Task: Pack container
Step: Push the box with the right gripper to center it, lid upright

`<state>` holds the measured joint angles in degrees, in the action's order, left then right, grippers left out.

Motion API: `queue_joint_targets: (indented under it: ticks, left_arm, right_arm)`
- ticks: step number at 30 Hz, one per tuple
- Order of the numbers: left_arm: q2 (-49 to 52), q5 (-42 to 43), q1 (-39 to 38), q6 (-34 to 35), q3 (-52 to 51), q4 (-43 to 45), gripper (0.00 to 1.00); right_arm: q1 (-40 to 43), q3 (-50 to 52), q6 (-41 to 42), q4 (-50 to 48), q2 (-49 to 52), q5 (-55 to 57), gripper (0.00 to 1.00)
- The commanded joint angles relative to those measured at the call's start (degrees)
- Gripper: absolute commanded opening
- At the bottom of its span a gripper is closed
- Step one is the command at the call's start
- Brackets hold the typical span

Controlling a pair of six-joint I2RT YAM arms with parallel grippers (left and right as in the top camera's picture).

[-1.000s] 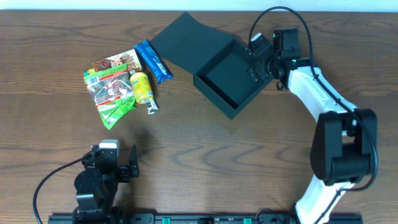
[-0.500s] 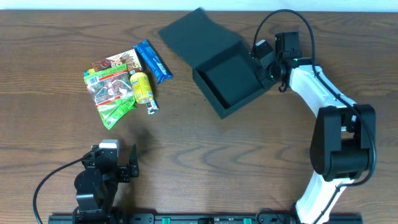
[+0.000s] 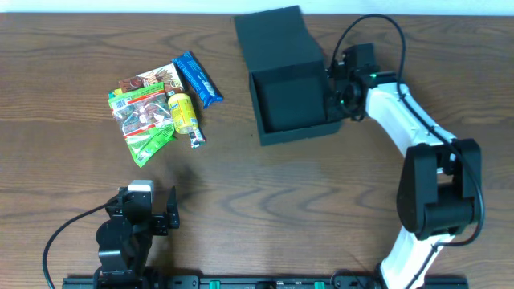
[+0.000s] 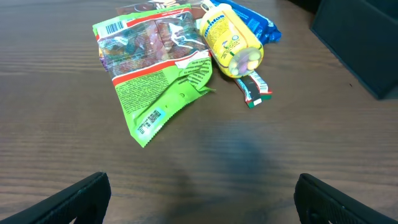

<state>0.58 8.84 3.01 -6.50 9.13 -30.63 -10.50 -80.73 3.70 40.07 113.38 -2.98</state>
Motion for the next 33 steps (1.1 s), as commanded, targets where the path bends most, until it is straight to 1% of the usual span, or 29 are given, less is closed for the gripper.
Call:
queue_joint_targets:
  ticks: [1, 7, 11, 14, 21, 24, 25, 26, 27, 28, 30, 33]
  left_arm:
    - [-0.3, 0.6, 0.2, -1.0, -0.7, 0.0, 0.95]
    - [-0.3, 0.6, 0.2, -1.0, -0.7, 0.0, 0.95]
    - [-0.3, 0.6, 0.2, -1.0, -0.7, 0.0, 0.95]
    - [-0.3, 0.6, 0.2, -1.0, -0.7, 0.0, 0.95]
    - [-0.3, 0.6, 0.2, -1.0, -0.7, 0.0, 0.95]
    - [-0.3, 0.6, 0.2, -1.0, -0.7, 0.0, 0.95]
    - [-0.3, 0.6, 0.2, -1.0, -0.7, 0.0, 0.95]
    - [-0.3, 0.6, 0.2, -1.0, -0.7, 0.0, 0.95]
    - [-0.3, 0.6, 0.2, -1.0, -0.7, 0.0, 0.95]
    - [-0.3, 0.6, 0.2, -1.0, -0.7, 0.0, 0.95]
    - [-0.3, 0.6, 0.2, -1.0, -0.7, 0.0, 0.96]
    - [-0.3, 0.6, 0.2, -1.0, -0.7, 0.0, 0.95]
  right_arm:
    - [-4.7, 2.2, 10.1, 3.1, 2.6, -1.9, 0.02]
    - [-11.4, 2.2, 18.7, 4.8, 2.6, -2.0, 0.01]
    - [-14.4, 2.2, 19.7, 5.1, 2.6, -0.9, 0.01]
    - [-15.5, 2.2, 20.4, 5.6, 2.6, -0.1, 0.02]
    - [-15.5, 2.2, 25.7, 6.7, 2.6, -0.1, 0.01]
    - [-15.5, 2.2, 26.0, 6.6, 2.6, -0.1, 0.02]
    - [-15.5, 2.2, 26.0, 6.7, 2.6, -0.1, 0.08]
    - [-15.4, 2.2, 25.6, 6.7, 2.6, -0.1, 0.31]
    - [-15.2, 2.1, 24.9, 6.7, 2.5, -0.1, 0.69]
    - [-15.0, 1.9, 24.3, 6.9, 2.3, -0.1, 0.99]
    - [-14.3, 0.5, 24.3, 8.6, 1.2, 0.0, 0.99]
    - [-12.8, -3.5, 20.5, 9.6, -3.5, 0.0, 0.99]
